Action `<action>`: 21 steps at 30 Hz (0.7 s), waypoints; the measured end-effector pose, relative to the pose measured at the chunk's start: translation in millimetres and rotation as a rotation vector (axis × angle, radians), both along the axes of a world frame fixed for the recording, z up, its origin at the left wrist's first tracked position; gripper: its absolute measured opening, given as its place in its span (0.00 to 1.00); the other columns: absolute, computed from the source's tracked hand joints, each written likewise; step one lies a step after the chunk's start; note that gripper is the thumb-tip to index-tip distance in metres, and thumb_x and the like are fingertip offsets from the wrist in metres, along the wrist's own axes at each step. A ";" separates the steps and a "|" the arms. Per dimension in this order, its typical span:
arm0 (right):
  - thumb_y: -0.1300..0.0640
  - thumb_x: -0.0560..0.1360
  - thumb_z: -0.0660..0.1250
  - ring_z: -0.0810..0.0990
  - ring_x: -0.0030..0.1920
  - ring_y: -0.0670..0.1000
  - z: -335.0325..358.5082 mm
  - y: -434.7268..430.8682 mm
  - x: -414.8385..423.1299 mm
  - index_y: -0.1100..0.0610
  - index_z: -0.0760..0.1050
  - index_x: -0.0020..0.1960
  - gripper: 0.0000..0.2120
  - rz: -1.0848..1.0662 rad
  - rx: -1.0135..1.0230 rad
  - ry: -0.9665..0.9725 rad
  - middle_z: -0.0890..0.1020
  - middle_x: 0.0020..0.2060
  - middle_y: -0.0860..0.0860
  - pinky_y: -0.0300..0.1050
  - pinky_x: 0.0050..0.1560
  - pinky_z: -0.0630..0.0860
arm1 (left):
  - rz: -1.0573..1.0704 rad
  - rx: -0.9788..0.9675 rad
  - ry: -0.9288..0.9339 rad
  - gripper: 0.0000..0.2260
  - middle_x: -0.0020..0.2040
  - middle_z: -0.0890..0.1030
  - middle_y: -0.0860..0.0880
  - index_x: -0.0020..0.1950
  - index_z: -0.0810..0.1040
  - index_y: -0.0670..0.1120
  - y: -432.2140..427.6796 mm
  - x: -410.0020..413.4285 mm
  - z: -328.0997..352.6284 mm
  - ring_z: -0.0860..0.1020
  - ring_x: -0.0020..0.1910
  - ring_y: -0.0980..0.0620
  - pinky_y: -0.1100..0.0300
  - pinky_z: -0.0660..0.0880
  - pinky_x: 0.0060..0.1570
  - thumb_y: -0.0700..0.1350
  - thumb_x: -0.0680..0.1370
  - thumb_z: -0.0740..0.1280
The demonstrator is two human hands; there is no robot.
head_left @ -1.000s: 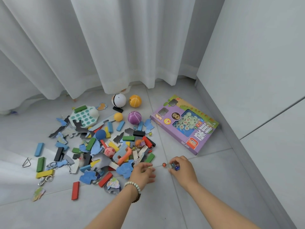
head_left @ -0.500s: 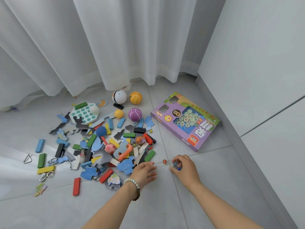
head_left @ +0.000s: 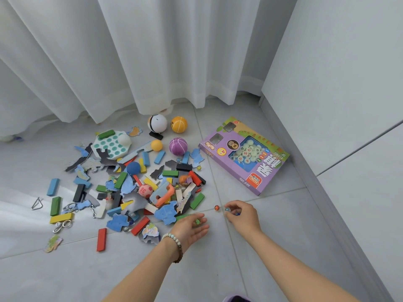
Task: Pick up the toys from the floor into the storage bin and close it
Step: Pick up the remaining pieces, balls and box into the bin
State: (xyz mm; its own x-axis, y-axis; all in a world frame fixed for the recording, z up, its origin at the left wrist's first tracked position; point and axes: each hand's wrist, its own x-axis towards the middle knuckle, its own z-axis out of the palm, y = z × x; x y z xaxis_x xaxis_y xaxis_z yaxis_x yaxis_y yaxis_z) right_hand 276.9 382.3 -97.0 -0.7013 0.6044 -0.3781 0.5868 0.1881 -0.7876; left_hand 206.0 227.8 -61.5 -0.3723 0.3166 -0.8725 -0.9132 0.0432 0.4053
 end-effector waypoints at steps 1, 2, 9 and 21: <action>0.69 0.69 0.70 0.75 0.34 0.49 4.6 -1.6 -2.2 0.55 0.79 0.41 0.10 -0.047 -0.077 0.025 0.78 0.32 0.49 0.27 0.34 0.72 | 0.012 0.012 -0.011 0.08 0.45 0.78 0.42 0.47 0.76 0.39 -0.3 0.5 -0.5 0.79 0.42 0.46 0.58 0.80 0.38 0.40 0.80 0.59; 0.70 0.69 0.69 0.75 0.35 0.49 11.8 -4.7 -5.2 0.57 0.80 0.42 0.09 -0.085 -0.169 0.061 0.78 0.32 0.50 0.29 0.34 0.74 | 0.027 0.029 -0.028 0.10 0.46 0.78 0.42 0.47 0.77 0.39 -0.3 1.5 -1.0 0.79 0.43 0.45 0.57 0.79 0.40 0.41 0.81 0.58; 0.65 0.69 0.73 0.81 0.42 0.45 73.3 -42.4 -18.0 0.57 0.81 0.46 0.07 0.298 -0.500 0.177 0.83 0.40 0.50 0.36 0.42 0.79 | 0.174 0.242 -0.169 0.17 0.47 0.80 0.40 0.55 0.74 0.38 -2.1 0.6 4.4 0.80 0.44 0.45 0.56 0.81 0.35 0.49 0.82 0.53; 0.67 0.72 0.67 0.70 0.34 0.39 4.1 -29.0 -28.8 0.57 0.79 0.50 0.09 0.288 0.197 -0.133 0.72 0.45 0.48 0.30 0.44 0.68 | 0.121 -0.014 0.097 0.12 0.37 0.77 0.45 0.46 0.77 0.39 -23.5 -19.0 10.5 0.78 0.33 0.52 0.62 0.81 0.31 0.45 0.81 0.59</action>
